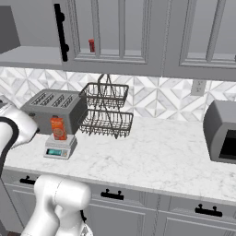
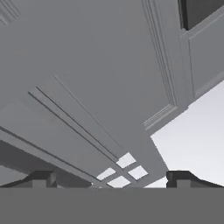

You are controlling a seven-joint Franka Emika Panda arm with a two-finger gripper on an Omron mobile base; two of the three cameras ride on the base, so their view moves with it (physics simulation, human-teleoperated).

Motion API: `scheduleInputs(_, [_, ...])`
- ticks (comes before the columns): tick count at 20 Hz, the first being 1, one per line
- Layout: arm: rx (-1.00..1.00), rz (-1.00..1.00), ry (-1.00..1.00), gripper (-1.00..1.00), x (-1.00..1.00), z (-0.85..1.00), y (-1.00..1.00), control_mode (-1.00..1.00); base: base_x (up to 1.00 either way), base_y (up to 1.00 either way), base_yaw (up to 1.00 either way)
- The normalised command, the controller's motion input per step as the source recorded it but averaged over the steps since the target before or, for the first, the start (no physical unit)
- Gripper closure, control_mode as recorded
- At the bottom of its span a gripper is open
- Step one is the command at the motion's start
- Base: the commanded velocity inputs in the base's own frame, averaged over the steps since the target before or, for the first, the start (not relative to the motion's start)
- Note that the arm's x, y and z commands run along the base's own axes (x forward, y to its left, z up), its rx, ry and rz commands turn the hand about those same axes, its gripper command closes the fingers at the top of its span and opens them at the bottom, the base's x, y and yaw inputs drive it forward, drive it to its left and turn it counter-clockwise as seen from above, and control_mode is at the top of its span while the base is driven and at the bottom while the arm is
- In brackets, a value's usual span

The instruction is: Pick the boxed food and place it on the digital scale for weighing, and close the cabinet.

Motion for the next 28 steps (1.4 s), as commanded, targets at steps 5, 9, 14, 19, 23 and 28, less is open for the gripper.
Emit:
scheduleInputs(5, [0.04,0.0,0.0,-1.0,0.12,-0.49,0.48,-1.0,0.0,0.0,0.0])
scheduleInputs(9, [0.07,0.0,0.0,-1.0,0.0,-0.51,0.46,-1.0,0.0,0.0,0.0])
scheduleInputs(14, [0.06,0.0,0.0,-1.0,0.01,-0.48,0.56,-1.0,0.0,0.0,0.0])
scheduleInputs(19, [0.09,0.0,0.0,-1.0,0.05,-0.51,0.6,-1.0,0.0,0.0,0.0])
scheduleInputs(23, [0.08,0.0,-0.07,-1.0,-0.1,-0.35,0.93,-1.0,0.0,0.0,0.0])
scheduleInputs(28, [0.06,-0.04,-0.04,-1.0,-0.88,0.16,0.4,-1.0,0.0,0.0,0.0])
